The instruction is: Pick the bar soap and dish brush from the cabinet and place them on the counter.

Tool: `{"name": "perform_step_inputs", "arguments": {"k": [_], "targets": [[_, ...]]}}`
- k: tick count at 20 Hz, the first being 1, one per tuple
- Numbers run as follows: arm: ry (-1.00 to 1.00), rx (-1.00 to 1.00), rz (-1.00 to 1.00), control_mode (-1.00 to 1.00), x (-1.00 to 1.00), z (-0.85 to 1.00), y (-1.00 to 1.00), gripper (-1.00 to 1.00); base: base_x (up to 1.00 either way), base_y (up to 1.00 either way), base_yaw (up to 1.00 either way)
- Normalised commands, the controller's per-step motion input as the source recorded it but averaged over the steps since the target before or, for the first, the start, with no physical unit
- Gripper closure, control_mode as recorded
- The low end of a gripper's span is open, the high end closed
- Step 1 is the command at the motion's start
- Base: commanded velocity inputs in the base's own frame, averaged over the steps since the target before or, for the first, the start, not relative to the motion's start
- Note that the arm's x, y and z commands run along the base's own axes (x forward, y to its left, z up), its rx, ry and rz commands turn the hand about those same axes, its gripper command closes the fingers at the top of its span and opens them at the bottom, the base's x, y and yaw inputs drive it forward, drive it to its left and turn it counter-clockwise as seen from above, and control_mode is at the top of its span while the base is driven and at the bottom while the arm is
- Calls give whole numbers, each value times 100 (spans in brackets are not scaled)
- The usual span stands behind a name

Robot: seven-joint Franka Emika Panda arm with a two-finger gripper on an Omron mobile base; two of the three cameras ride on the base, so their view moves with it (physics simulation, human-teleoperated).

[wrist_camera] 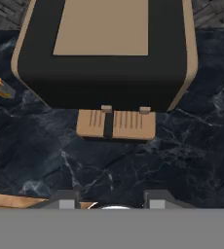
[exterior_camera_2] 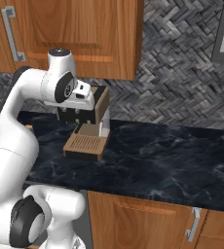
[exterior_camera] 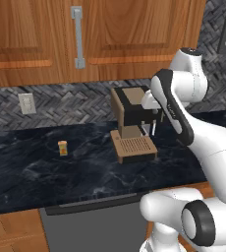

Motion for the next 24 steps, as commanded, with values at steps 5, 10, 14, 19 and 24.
{"name": "perform_step_inputs", "arguments": {"k": [5,10,14,19,24], "targets": [[-3,0,0,-100,-11,0,8,-100,0,0,0],[-13,0,0,-100,-26,0,19,-100,0,0,0],[-19,0,0,-100,-37,7,25,-100,0,0,0],[-20,-2,0,-100,-33,12,33,-100,0,0,0],[-21,-3,0,-100,-32,28,30,-100,0,0,0]]}}
